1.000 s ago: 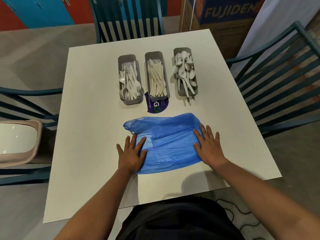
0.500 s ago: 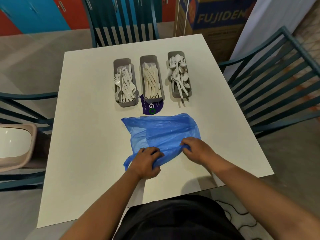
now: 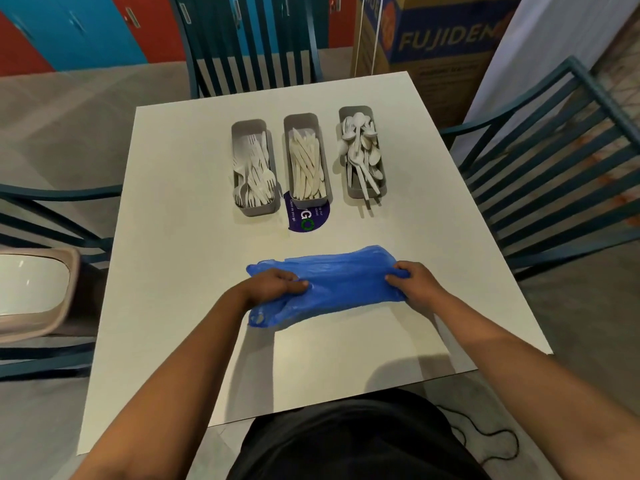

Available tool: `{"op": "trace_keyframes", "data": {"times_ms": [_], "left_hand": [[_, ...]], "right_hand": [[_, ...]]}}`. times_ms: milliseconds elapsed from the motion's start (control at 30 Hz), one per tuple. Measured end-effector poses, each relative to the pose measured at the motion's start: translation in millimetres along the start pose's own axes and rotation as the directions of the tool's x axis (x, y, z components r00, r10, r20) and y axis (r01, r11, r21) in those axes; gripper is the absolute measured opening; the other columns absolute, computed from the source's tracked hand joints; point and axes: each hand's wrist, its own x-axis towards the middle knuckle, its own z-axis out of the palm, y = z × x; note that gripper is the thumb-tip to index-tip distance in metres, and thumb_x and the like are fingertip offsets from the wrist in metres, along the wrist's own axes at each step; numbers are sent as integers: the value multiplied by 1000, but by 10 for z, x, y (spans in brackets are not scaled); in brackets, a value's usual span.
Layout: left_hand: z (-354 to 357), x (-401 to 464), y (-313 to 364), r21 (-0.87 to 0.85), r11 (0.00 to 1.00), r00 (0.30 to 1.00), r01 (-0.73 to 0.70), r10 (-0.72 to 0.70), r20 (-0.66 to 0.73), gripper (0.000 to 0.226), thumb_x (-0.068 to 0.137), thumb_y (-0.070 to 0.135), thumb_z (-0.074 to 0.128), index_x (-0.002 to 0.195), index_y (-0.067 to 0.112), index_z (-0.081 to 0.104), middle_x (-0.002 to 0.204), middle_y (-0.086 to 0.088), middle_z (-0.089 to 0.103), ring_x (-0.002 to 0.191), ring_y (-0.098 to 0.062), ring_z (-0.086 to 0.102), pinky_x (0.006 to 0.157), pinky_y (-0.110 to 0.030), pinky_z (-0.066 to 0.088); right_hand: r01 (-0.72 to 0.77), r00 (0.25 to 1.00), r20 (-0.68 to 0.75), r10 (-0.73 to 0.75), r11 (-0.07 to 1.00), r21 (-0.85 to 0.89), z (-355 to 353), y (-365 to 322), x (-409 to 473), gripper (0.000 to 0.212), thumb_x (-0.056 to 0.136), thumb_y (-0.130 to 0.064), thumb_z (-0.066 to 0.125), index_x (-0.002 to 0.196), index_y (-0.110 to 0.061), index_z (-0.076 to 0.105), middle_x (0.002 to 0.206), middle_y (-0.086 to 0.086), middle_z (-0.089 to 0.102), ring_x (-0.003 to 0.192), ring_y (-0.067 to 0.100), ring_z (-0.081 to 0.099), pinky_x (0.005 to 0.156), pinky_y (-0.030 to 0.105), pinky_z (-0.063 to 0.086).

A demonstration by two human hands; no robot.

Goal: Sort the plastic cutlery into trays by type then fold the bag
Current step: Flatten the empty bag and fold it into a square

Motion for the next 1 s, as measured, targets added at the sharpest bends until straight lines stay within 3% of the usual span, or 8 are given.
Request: {"op": "trace_keyframes", "data": {"times_ms": [67, 167, 300, 400, 600, 767, 867, 1000], "left_hand": [[9, -68, -26, -136, 990, 999, -21, 27, 41, 27, 91, 25, 60, 65, 19, 54, 63, 10, 55, 56, -2, 51, 61, -14, 40], [52, -66, -146, -150, 988, 998, -39, 32, -47, 5, 78, 19, 64, 75, 17, 61, 76, -3, 58, 68, -14, 51, 63, -21, 38], [124, -1, -203, -241, 966, 956, -94, 20, -291, 11, 87, 12, 56, 92, 13, 66, 84, -5, 61, 74, -18, 54, 66, -24, 40], [155, 38, -125, -285, 948, 926, -142, 26, -375, 19, 96, 10, 46, 98, 15, 64, 90, 1, 64, 81, -10, 58, 73, -20, 46], [76, 140, -122, -92, 994, 957, -54, 26, -288, 27, 94, 33, 54, 88, 9, 64, 83, -6, 65, 76, -19, 59, 71, -26, 45], [28, 217, -153, 35, 999, 862, 4, 14, -507, 17, 92, 17, 53, 93, 7, 67, 89, -7, 62, 85, -22, 55, 75, -26, 38], [45, 249, -206, 137, 987, 864, 80, -1, -503, 20, 94, 20, 51, 87, 4, 60, 84, -13, 60, 81, -25, 54, 73, -27, 37], [75, 256, -208, 149, 983, 876, 103, -19, -482, 27, 96, 26, 49, 92, 2, 62, 88, -12, 61, 84, -27, 56, 77, -29, 40]], "right_hand": [[-12, 999, -47, 12, 1000, 2, -19, 57, 10, 27, 86, -11, 60, 64, -16, 45, 69, 5, 49, 66, 20, 48, 63, 29, 37], [-12, 997, -81, 8, 999, -43, -22, 94, 3, 22, 87, -17, 59, 67, -15, 49, 73, 10, 54, 71, 23, 51, 64, 34, 39], [17, 995, -90, -46, 953, -302, -5, 64, -27, 22, 90, -36, 55, 100, -18, 63, 94, 1, 63, 85, 22, 61, 69, 31, 45], [16, 994, -93, -48, 949, -316, -5, 34, -9, 21, 93, -34, 51, 91, -16, 59, 88, 5, 63, 81, 26, 61, 63, 30, 42], [-44, 993, -117, 8, 951, -307, 7, -13, -2, 33, 97, -33, 44, 94, -4, 60, 91, 14, 66, 85, 31, 64, 69, 34, 46], [-54, 988, -154, 0, 936, -347, 19, -51, 29, 29, 98, -33, 41, 78, -18, 56, 77, 1, 59, 77, 24, 57, 61, 27, 40], [-62, 979, -202, -32, 895, -441, 33, -46, 39, 33, 98, -34, 41, 66, -25, 43, 67, -5, 50, 71, 22, 51, 51, 25, 30], [-52, 913, -349, -211, 789, -613, 111, -59, 42, 32, 96, -38, 45, 115, -14, 53, 111, 6, 60, 93, 25, 57, 72, 33, 45]]}}
